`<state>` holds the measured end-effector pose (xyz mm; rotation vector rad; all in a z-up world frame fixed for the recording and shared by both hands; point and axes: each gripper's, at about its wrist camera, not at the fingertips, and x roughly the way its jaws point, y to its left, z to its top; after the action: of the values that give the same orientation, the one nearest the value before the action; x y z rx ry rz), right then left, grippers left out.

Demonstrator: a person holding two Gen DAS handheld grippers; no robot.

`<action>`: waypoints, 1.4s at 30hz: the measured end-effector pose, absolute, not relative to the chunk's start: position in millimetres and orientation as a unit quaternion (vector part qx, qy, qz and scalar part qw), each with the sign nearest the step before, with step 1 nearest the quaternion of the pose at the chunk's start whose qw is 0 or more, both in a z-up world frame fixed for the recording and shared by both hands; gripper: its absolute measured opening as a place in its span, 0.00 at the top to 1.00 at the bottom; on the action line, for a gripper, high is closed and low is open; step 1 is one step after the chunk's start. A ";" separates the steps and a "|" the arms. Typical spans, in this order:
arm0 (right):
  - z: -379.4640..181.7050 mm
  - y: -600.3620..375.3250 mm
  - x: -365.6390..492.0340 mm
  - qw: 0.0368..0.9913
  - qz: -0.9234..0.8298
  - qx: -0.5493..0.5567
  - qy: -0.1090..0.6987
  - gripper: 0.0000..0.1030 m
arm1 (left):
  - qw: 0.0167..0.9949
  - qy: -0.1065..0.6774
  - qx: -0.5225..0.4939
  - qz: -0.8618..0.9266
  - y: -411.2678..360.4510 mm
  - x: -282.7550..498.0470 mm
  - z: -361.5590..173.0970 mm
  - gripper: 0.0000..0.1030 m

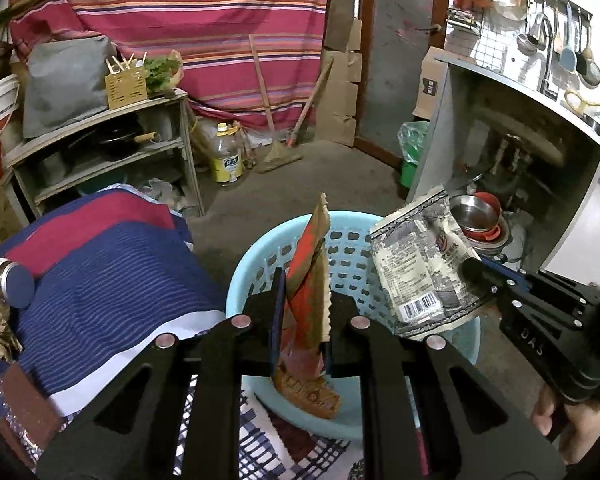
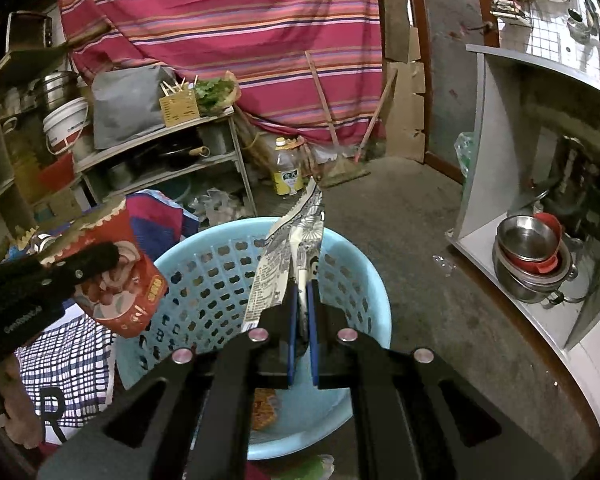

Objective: Collect trash
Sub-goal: 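Carry the red bag and wrapper over the blue basket and release both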

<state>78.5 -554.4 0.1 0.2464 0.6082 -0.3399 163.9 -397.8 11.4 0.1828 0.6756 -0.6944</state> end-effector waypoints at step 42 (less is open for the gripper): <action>-31.8 -519.9 130.2 0.917 -0.187 0.122 0.330 0.23 | 0.961 0.258 0.042 -0.088 -160.4 180.4 51.0 0.06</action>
<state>130.2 -519.9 -31.8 0.2506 0.6786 -0.3847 180.4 -160.4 51.0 0.0848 0.5227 -0.1789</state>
